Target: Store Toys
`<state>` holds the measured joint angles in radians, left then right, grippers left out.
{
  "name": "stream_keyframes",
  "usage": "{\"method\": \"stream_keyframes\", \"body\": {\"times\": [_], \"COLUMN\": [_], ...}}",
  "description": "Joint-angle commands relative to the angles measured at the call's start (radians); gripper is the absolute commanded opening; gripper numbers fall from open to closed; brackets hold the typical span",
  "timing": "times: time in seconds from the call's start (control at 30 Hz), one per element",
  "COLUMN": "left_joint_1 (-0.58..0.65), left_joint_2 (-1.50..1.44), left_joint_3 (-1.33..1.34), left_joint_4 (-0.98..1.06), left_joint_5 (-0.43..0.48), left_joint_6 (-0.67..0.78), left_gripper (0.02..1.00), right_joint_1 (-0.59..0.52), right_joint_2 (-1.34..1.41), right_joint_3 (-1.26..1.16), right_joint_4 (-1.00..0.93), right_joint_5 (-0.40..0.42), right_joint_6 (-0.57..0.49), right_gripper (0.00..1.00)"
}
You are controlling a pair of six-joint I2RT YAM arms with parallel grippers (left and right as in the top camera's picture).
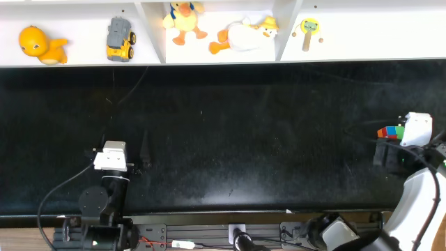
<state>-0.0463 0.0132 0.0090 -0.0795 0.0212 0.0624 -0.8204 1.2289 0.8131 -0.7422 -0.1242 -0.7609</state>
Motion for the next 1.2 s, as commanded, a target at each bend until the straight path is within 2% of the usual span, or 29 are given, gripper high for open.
{"method": "stream_keyframes", "body": {"times": [0.03, 0.33, 0.5, 0.6, 0.73, 0.9, 0.93, 0.97, 1.17, 1.2], "left_joint_1": [-0.003, -0.003, -0.003, -0.003, -0.003, -0.003, -0.003, -0.003, -0.003, -0.003], "left_joint_2": [-0.01, -0.01, -0.01, -0.01, -0.01, -0.01, -0.01, -0.01, -0.01, -0.01], "left_joint_3": [-0.001, -0.001, -0.001, -0.001, -0.001, -0.001, -0.001, -0.001, -0.001, -0.001], "left_joint_4": [-0.005, -0.005, -0.005, -0.005, -0.005, -0.005, -0.005, -0.005, -0.005, -0.005], "left_joint_5": [-0.005, -0.005, -0.005, -0.005, -0.005, -0.005, -0.005, -0.005, -0.005, -0.005], "left_joint_6": [0.016, 0.016, 0.016, 0.016, 0.016, 0.016, 0.016, 0.016, 0.016, 0.016], "left_gripper": [0.998, 0.998, 0.996, 0.998, 0.998, 0.998, 0.998, 0.998, 0.998, 0.998], "right_joint_1": [-0.042, -0.042, -0.042, -0.042, -0.036, -0.016, -0.012, -0.007, -0.002, -0.002], "right_joint_2": [0.065, 0.204, 0.256, 0.275, 0.278, 0.278, 0.278, 0.278, 0.278, 0.278], "right_joint_3": [0.007, 0.007, 0.007, 0.007, 0.007, 0.007, 0.007, 0.007, 0.007, 0.007], "right_joint_4": [0.053, 0.139, 0.19, 0.194, 0.194, 0.201, 0.203, 0.206, 0.209, 0.209], "right_joint_5": [-0.071, -0.071, -0.077, -0.109, -0.145, -0.145, -0.145, -0.14, -0.118, -0.118], "right_joint_6": [-0.154, -0.147, -0.086, -0.061, -0.001, -0.001, -0.001, -0.001, 0.007, 0.011], "right_gripper": [0.998, 0.993, 0.982, 0.978, 0.888, 0.781, 0.746, 0.669, 0.617, 0.56]}}
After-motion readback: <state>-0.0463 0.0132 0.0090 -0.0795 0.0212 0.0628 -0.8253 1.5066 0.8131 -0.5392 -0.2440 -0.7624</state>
